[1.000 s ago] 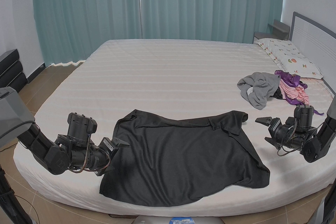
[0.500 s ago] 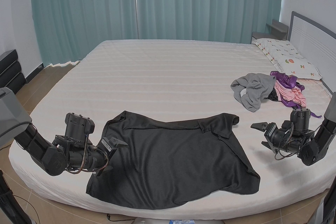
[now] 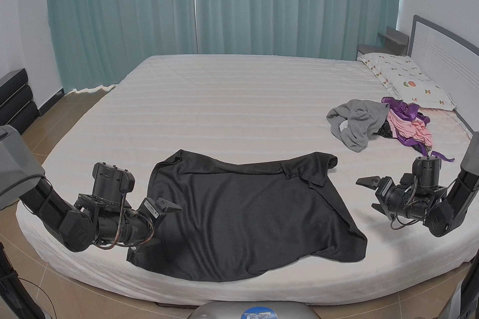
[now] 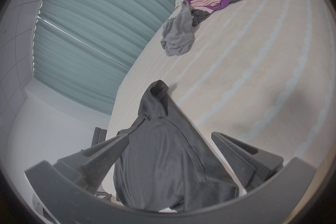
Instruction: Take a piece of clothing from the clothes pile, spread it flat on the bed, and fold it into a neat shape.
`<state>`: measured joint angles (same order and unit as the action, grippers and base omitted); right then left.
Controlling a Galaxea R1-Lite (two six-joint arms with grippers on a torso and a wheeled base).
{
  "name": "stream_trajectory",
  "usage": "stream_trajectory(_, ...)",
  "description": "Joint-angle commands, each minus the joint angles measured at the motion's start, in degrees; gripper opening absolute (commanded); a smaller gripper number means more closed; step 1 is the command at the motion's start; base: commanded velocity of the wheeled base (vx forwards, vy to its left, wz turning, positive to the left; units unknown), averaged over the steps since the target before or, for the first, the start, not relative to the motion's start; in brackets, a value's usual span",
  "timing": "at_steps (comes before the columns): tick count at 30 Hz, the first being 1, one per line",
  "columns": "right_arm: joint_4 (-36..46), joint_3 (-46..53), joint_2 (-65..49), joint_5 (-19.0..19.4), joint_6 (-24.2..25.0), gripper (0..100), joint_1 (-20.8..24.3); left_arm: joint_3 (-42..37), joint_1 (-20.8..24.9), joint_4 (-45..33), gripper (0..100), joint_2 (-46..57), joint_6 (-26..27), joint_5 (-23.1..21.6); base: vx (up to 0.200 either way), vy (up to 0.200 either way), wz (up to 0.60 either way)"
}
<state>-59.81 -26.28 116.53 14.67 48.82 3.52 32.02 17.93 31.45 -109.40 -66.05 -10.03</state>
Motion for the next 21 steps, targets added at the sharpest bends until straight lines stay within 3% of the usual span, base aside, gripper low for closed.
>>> stream_trajectory(1, -0.05, 0.09, 0.10, 0.01, 0.04, 100, 0.08, -1.44, -0.18, 0.28, 100, 0.24, 0.13, 0.63, 0.000, 0.000, 0.00)
stream_trajectory(8, -0.05, 0.27, 0.89, 0.01, -0.22, 100, 0.08, -6.45, -0.62, 0.45, 100, -0.55, 1.45, 5.29, 0.000, 0.000, 0.00)
stream_trajectory(13, -0.05, 0.36, 0.89, 0.10, -0.40, 100, 0.08, -9.44, -0.88, 0.72, 100, -1.34, 3.91, 5.73, 0.000, 0.000, 0.00)
stream_trajectory(21, -0.05, 0.44, 1.60, 0.01, -0.75, 100, 0.08, -13.57, -3.69, 10.91, 100, -7.41, 6.63, 8.10, 0.000, 0.000, 0.00)
